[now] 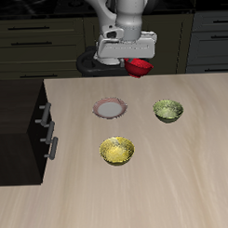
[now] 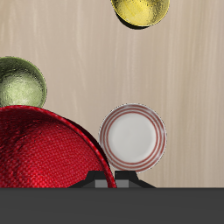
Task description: Place the red bowl on the plate
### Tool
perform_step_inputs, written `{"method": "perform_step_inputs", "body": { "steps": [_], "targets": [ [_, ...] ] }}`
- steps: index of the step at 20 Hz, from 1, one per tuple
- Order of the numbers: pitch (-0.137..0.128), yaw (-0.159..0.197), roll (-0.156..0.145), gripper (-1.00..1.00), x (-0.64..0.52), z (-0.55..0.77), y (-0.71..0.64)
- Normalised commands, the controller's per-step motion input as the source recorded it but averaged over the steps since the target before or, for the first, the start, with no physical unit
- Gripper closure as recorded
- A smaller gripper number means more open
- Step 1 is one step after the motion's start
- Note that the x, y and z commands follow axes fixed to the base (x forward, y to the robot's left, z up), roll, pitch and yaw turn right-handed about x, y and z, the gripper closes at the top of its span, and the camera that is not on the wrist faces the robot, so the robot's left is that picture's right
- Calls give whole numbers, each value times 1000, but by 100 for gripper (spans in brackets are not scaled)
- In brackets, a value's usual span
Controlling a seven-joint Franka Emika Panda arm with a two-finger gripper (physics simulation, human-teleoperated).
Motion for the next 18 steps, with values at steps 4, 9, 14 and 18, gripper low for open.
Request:
{"method": "perform_step_inputs", "body": {
  "steps": [4,9,14,18],
  "targets": [
    [-2,6,-8,100,-70,22,-166],
    [-6,-11,-28,100,-79,7,-86],
    [12,-12,-47,100,-28,-73,-252],
    [-5,9,-30,100,-54,-18,-53]
  ]
}}
